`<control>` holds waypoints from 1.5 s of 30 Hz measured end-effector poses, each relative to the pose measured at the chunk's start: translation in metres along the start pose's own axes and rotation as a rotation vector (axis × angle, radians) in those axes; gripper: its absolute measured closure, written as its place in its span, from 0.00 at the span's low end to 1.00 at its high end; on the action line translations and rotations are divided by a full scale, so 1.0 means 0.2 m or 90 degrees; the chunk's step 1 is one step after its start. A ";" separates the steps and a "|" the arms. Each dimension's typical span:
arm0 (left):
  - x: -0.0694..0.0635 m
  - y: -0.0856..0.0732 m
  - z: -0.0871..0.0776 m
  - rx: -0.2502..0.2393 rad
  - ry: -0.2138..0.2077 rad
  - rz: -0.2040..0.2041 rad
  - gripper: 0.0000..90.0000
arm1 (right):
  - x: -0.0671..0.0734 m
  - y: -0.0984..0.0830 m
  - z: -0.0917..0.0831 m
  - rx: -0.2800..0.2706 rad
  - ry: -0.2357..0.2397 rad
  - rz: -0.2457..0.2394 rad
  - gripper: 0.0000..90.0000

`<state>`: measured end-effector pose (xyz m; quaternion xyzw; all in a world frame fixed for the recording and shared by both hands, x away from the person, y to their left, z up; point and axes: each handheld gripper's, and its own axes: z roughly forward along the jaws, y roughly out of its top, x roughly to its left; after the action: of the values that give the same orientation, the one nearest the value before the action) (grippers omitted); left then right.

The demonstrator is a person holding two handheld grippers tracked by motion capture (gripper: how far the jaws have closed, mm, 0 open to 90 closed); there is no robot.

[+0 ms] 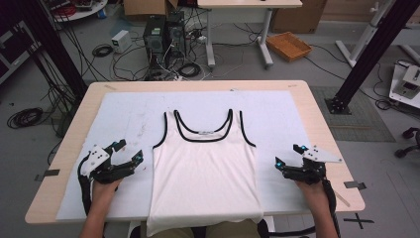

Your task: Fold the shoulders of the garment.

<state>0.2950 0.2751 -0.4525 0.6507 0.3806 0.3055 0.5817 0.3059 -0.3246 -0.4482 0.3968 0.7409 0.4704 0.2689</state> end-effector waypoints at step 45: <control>0.02 0.01 0.02 0.036 0.054 -0.047 0.23 | 0.05 0.51 0.94 0.212 -0.005 0.098 0.30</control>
<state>0.3012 0.2760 -0.4511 0.6389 0.4373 0.2998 0.5574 0.4798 -0.1997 -0.4324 0.4930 0.7751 0.3588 0.1653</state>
